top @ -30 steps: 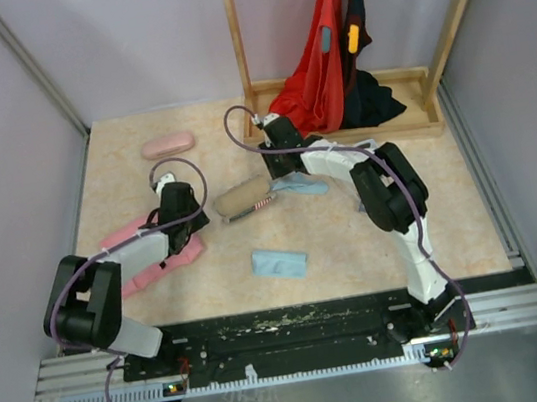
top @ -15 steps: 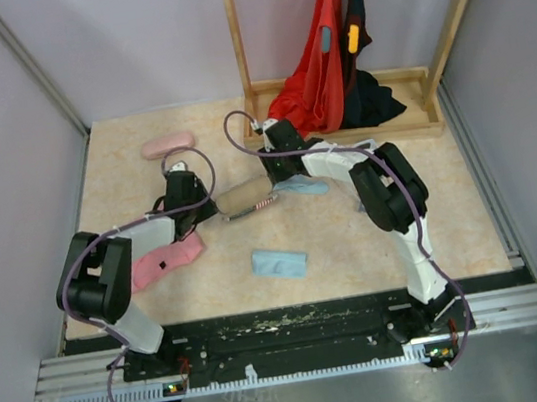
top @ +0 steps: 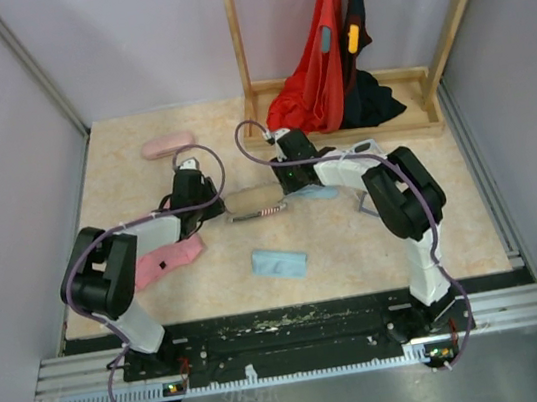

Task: Organize the sunglasses
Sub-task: Adjust the sunglasses case at the center of the board.

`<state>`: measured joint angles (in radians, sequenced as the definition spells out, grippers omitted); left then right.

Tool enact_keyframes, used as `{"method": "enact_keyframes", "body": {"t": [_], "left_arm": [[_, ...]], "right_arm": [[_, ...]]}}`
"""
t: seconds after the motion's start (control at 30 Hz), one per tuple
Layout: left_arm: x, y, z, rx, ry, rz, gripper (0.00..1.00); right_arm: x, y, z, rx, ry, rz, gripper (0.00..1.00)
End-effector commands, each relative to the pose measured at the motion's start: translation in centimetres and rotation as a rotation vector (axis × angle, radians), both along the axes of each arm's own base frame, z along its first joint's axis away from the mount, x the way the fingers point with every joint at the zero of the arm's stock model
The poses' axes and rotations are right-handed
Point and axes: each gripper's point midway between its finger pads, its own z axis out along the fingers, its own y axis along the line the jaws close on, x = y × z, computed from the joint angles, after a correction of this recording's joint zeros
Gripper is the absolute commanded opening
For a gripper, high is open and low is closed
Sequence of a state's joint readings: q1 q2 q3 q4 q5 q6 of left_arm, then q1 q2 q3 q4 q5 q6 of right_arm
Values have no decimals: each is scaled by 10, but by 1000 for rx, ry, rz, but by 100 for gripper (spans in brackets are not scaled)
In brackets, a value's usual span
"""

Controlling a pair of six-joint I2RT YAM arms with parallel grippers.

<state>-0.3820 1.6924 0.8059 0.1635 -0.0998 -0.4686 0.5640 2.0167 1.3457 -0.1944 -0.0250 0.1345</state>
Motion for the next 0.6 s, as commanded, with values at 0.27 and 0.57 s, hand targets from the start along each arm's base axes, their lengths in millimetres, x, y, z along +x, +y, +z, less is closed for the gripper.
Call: {"method": "enact_keyframes", "body": {"t": [0.27,0.57], "left_arm": [[-36,-28,-13,-35,62,-93,46],[-36,-7,0,31,30,-23,52]], "right_arm": [[-4,-1,41,73,-81,-40,38],[3,-17,57,33,-138,-114,45]]}}
